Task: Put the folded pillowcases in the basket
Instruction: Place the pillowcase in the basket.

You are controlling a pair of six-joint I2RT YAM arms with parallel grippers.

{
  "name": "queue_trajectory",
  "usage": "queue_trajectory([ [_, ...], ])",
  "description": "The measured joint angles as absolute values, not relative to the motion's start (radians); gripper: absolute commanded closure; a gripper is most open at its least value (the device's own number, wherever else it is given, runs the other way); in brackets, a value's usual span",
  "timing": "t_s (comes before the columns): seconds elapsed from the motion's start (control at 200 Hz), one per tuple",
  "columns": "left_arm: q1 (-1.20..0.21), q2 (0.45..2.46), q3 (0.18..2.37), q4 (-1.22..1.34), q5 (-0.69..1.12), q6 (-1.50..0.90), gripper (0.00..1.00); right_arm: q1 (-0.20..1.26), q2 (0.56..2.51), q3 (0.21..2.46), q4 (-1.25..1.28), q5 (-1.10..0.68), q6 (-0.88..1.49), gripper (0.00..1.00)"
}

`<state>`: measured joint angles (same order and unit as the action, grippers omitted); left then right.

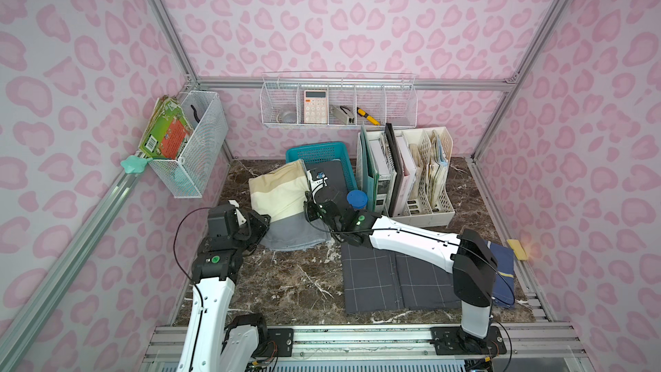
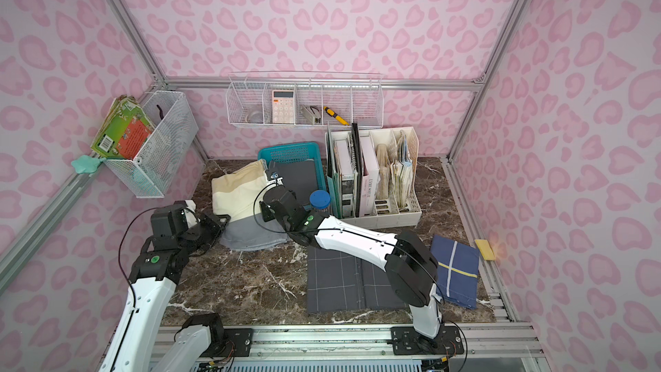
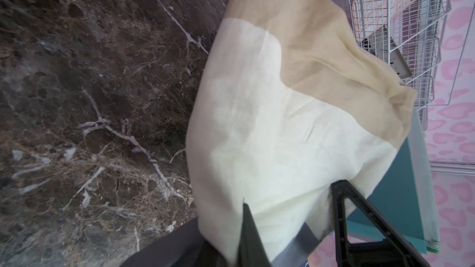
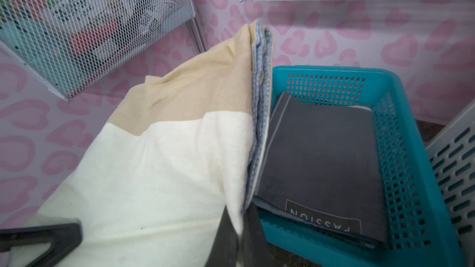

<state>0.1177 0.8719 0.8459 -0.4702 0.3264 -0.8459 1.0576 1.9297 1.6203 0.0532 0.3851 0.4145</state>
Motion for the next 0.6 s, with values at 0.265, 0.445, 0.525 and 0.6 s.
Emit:
queue_trajectory([
  [0.265, 0.027, 1.161, 1.017, -0.329, 0.280, -0.838, 1.00, 0.942, 2.060, 1.839, -0.034, 0.356, 0.360, 1.00],
  [0.445, -0.025, 1.379, 1.159, -0.271, 0.248, -0.834, 1.00, 0.872, 2.172, 2.015, -0.109, 0.355, 0.313, 1.00],
  [0.525, -0.033, 1.458, 1.204, -0.247, 0.245, -0.834, 1.00, 0.849, 2.225, 2.092, -0.150, 0.351, 0.300, 1.00],
  [0.6, -0.040, 1.518, 1.238, -0.235, 0.234, -0.834, 1.00, 0.831, 2.280, 2.170, -0.184, 0.346, 0.284, 1.00],
])
